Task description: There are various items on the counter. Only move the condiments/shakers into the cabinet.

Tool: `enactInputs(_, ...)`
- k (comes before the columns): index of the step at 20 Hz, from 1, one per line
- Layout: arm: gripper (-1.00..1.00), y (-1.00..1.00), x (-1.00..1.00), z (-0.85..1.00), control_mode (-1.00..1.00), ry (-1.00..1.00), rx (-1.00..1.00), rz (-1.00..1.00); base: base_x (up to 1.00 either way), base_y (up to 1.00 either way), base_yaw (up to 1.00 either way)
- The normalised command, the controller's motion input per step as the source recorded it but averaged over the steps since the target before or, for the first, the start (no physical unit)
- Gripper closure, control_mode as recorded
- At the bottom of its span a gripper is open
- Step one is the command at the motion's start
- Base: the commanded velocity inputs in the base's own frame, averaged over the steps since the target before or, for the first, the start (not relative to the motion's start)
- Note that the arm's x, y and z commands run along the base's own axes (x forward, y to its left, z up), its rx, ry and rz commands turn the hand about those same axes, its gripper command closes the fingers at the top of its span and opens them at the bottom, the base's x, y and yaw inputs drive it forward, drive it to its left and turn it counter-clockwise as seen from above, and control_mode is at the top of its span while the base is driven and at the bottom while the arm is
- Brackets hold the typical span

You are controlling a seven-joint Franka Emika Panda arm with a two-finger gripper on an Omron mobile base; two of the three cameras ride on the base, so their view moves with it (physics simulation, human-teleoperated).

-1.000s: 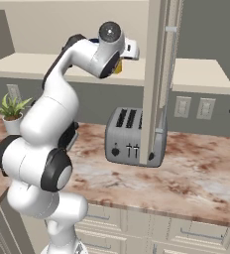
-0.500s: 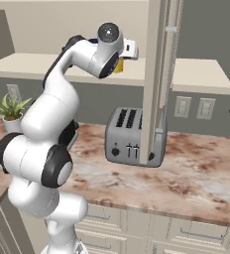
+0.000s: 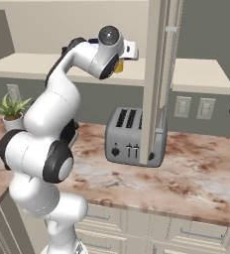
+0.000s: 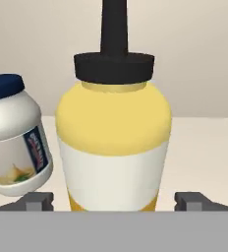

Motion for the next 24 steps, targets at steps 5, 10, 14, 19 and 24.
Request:
enactInputs(5,-1.00,0.00,-0.92,-0.12,-1.00,-0.10,0.00,-0.01,0.00,0.00,0.00)
enactInputs(10,-1.00,0.04,-1.00,-0.56,-1.00,-0.08,0.00,-0.01,0.00,0.00,0.00)
enactInputs(14,-1.00,0.19,-1.00,-0.73,-1.00,0.00,0.00,0.00,0.00,0.00,0.00)
enactInputs(19,-1.00,0.05,-0.79,-0.71,-1.00,0.24,0.01,0.00,0.00,0.00,0.00)
enactInputs(24,-1.00,0.09,-0.77,-0.42,-1.00,-0.01,-0.07,0.16,0.00,0.00,0.00)
